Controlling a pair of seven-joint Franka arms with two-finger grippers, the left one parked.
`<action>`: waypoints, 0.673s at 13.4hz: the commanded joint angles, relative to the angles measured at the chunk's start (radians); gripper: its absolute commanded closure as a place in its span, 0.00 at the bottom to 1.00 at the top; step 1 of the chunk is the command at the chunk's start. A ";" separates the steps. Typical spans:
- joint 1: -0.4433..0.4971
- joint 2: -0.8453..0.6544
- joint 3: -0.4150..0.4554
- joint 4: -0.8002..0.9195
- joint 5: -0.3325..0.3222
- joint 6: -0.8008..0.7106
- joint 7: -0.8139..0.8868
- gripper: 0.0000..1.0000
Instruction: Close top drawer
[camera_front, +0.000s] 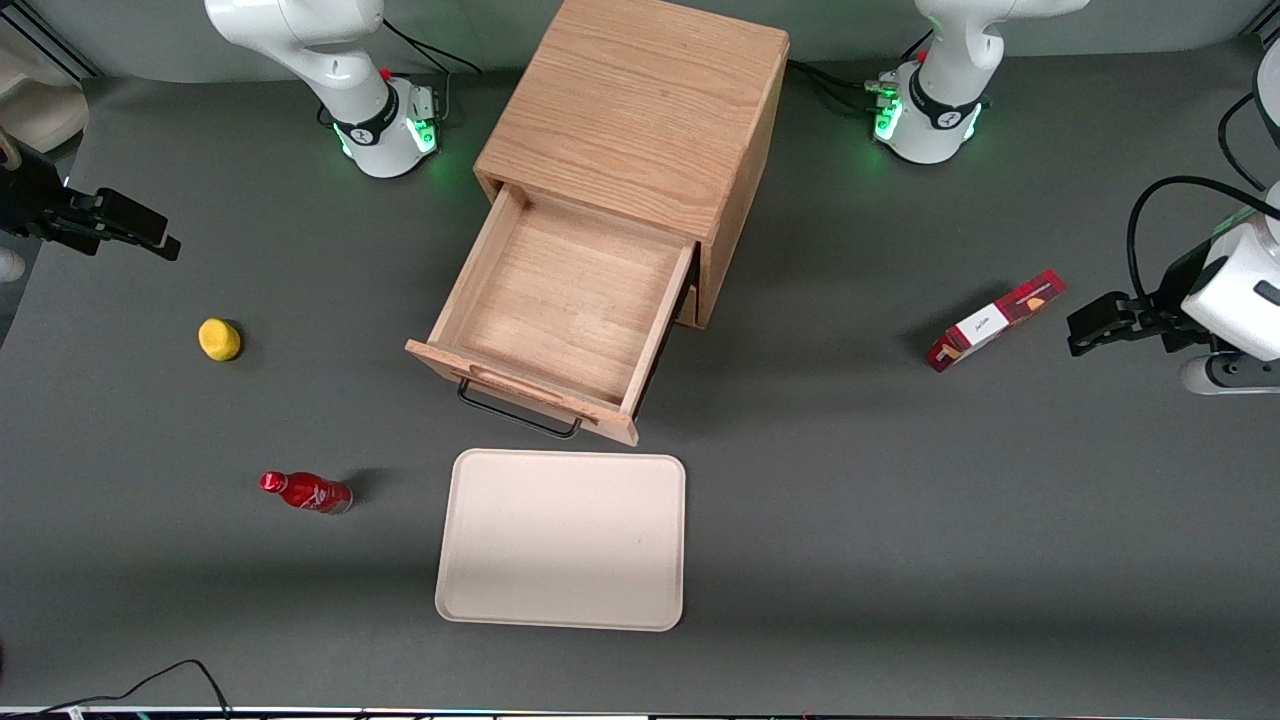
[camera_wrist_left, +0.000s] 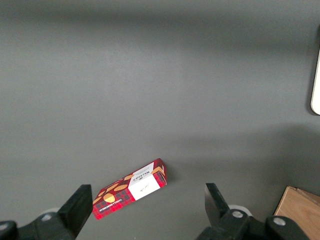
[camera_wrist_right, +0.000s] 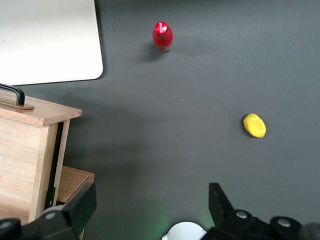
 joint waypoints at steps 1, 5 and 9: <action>0.005 0.014 -0.006 0.032 0.003 -0.021 0.024 0.00; 0.008 0.014 -0.021 0.034 0.010 -0.014 0.022 0.00; 0.022 0.023 -0.011 0.035 -0.002 -0.024 -0.117 0.00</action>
